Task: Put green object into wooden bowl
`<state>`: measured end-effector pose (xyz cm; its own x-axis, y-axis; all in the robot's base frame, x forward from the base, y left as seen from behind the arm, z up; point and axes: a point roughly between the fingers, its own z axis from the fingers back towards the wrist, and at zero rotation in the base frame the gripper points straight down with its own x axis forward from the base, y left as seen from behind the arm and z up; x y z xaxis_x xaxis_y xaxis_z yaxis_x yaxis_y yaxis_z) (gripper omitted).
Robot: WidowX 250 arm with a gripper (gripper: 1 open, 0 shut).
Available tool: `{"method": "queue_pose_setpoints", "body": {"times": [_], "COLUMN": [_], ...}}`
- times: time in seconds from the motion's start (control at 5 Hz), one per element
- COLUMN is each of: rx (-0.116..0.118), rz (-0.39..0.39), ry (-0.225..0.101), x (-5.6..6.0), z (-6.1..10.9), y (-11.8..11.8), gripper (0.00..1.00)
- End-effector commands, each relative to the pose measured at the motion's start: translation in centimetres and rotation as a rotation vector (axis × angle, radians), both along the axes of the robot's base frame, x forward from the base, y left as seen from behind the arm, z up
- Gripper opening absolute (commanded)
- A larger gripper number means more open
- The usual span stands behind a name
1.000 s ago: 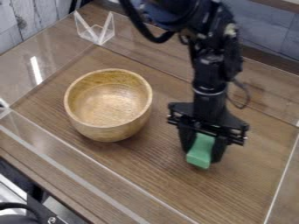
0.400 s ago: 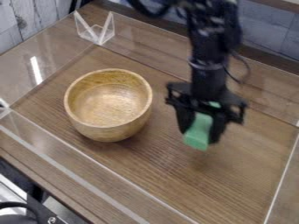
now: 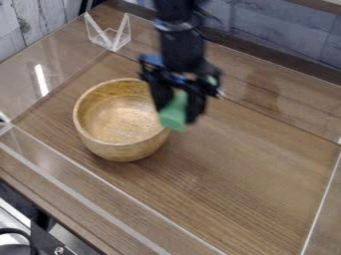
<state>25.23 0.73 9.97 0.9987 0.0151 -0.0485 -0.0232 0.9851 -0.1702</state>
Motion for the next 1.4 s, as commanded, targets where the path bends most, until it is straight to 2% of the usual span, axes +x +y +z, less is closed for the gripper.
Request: {"method": "queue_pose_setpoints", "body": {"times": [0.0, 0.2, 0.4, 0.6, 1.0, 1.2], "rx": [0.022, 0.015, 0.022, 0.021, 0.027, 0.027], "rz": [-0.035, -0.063, -0.07, -0.084, -0.047, -0.081], "ry": [-0.066, -0.065, -0.061, -0.061, -0.058, -0.048], "x": [-1.0, -1.7, -1.9, -2.1, -1.5, -1.8], "z": [2.3, 1.9, 1.4, 1.5, 1.4, 0.6], "y": [3.4, 1.2, 1.8, 2.1, 3.2, 4.6], "gripper": [0.0, 0.0, 0.0, 0.0, 0.0, 0.0]}}
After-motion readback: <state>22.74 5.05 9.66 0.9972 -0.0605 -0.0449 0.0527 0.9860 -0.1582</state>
